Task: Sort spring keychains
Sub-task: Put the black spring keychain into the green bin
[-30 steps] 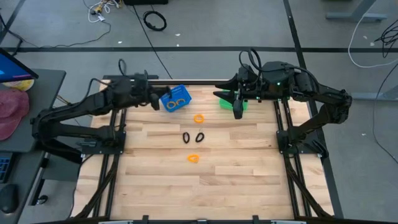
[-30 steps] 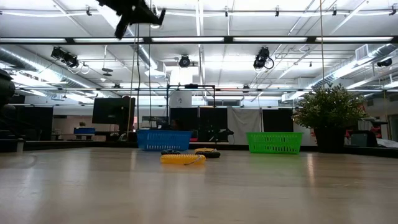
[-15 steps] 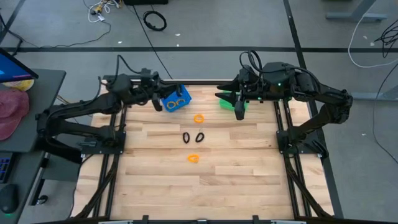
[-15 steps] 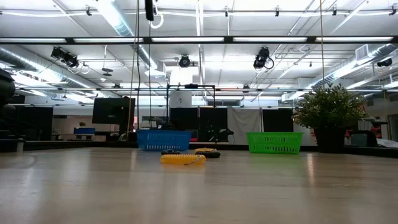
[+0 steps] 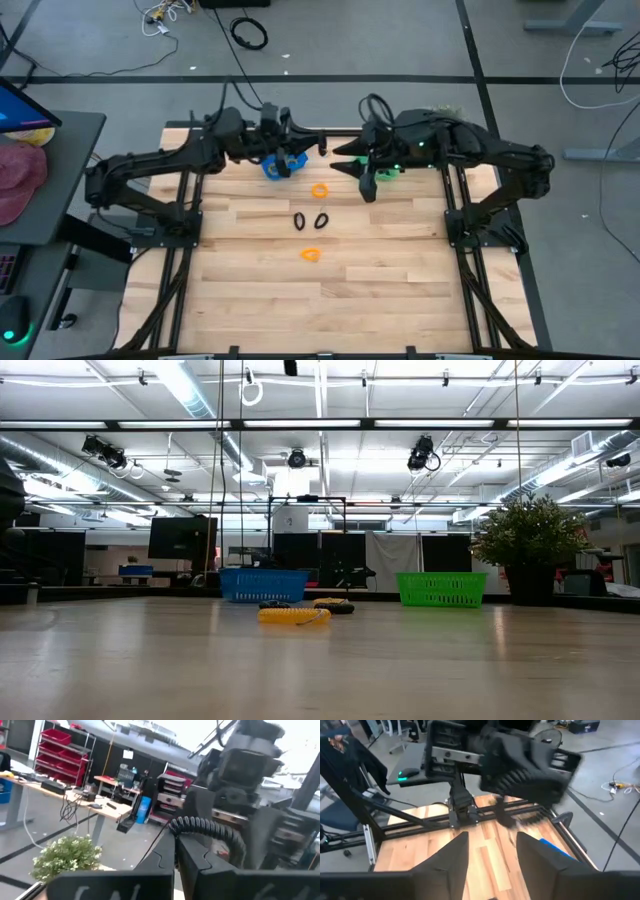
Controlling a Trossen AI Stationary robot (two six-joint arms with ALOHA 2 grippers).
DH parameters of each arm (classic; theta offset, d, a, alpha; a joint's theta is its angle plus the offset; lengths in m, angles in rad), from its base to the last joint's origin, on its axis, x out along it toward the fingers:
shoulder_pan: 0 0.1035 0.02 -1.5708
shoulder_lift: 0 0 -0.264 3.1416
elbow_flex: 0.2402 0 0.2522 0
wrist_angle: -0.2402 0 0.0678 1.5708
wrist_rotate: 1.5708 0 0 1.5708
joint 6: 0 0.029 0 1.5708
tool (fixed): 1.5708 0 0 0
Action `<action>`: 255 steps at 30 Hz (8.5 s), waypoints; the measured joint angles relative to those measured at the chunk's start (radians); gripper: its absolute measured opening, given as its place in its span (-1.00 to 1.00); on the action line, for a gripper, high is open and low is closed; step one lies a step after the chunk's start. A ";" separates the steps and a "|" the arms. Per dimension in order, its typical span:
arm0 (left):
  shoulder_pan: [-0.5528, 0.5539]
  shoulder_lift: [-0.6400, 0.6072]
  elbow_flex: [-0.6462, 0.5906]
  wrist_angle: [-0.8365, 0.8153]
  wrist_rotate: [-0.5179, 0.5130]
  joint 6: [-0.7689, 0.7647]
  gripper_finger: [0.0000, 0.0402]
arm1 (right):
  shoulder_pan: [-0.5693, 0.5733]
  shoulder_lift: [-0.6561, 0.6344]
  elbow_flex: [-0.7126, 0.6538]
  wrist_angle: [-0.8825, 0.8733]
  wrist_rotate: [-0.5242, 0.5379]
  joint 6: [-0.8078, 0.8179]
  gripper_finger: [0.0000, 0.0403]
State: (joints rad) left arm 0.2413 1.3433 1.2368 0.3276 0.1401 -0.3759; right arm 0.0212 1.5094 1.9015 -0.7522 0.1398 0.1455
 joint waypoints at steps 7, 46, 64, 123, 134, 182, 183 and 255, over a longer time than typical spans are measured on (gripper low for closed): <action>0.000 0.034 0.048 -0.056 0.022 0.021 -0.98 | -0.001 0.010 0.000 0.034 0.019 -0.032 0.12; 0.000 0.033 0.048 -0.119 0.024 0.033 -0.93 | -0.001 0.065 0.000 0.090 0.029 -0.041 -0.95; 0.005 -0.071 0.049 -0.311 0.012 0.127 -0.20 | 0.025 -0.122 0.000 -0.214 0.141 0.102 -0.99; 0.002 -0.087 0.048 -0.433 -0.043 0.091 -0.17 | -0.605 0.251 0.000 -0.590 0.072 0.374 -0.99; 0.001 -0.087 0.048 -0.482 -0.043 0.091 -0.17 | -0.600 0.395 0.000 -0.524 -0.027 0.355 -0.99; 0.001 -0.087 0.048 -0.491 -0.057 0.072 -0.17 | -0.650 0.393 -0.591 0.029 -0.210 0.343 -0.73; 0.001 -0.087 0.048 -0.491 -0.058 0.072 -0.17 | -0.650 0.393 -0.591 0.028 -0.210 0.343 -0.67; -0.095 -0.186 0.049 -0.424 -0.077 0.243 -0.97 | -0.056 -0.321 -0.691 0.554 -0.210 -0.065 -0.97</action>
State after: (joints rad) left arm 0.1463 1.1570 1.2854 -0.0963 0.0628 -0.1326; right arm -0.0349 1.1881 1.2103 -0.1979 -0.0704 0.0802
